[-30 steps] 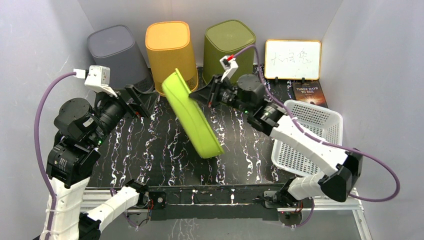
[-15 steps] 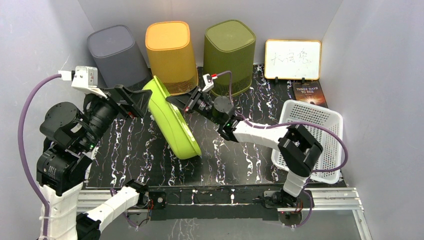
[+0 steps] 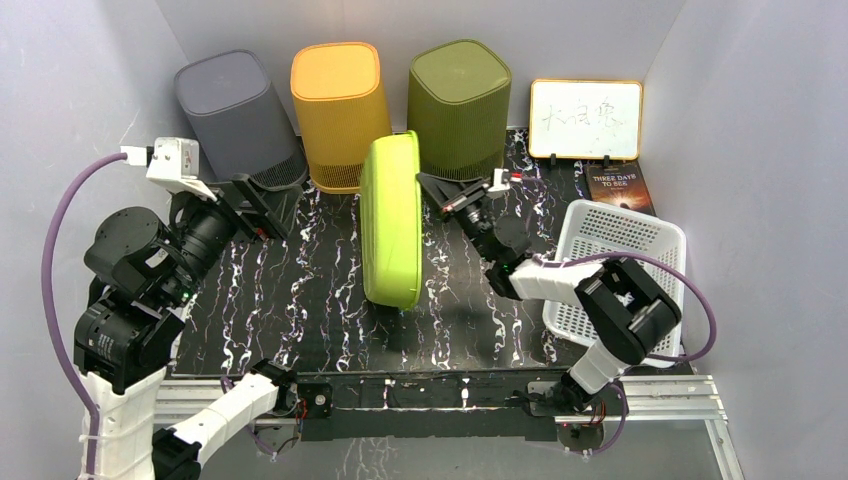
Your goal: Turn the large container upside down
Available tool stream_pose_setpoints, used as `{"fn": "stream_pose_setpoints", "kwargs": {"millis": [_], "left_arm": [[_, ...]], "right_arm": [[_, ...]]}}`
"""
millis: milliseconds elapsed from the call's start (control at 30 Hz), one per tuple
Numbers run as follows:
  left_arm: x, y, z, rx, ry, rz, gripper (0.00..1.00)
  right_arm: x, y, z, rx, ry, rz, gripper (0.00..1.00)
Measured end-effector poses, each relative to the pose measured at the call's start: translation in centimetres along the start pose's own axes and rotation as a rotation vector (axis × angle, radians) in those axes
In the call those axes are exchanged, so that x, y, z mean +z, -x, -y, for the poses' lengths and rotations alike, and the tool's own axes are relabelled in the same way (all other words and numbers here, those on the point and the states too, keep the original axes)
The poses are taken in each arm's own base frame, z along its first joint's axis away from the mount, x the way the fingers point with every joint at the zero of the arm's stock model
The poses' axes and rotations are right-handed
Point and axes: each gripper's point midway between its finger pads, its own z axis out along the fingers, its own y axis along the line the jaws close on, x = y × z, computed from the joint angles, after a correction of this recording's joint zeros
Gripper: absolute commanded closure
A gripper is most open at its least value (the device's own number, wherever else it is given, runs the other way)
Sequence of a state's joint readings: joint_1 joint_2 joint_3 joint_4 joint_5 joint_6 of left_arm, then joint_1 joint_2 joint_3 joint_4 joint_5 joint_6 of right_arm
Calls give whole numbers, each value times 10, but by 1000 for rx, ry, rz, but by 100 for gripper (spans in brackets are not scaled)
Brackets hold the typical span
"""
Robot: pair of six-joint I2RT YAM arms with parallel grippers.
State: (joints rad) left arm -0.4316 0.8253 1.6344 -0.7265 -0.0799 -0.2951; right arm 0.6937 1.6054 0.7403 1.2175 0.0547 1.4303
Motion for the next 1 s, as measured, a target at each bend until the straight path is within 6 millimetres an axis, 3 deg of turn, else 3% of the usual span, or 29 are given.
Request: {"fn": "stream_pose_setpoints", "kwargs": {"millis": [100,300,500,700,1000], "left_arm": [[2,-6,-1,0,3,-11,2],[9,-20,-5,0,12,-42,2],[13,-27,-7,-3,16,-57,2],[14,-36,-9,-8,18,-65,2],[16,-46,-11,-13,24,-82,2]], "right_arm": [[-15,31,15,-11,-49,72,100],[-47,54,62,-38,-206,106,100],[-81,54,108,-91,-388,65,100],[-102,51,139,-157,-516,20,100],[-114,34,186,-213,-655,-85,100]]}}
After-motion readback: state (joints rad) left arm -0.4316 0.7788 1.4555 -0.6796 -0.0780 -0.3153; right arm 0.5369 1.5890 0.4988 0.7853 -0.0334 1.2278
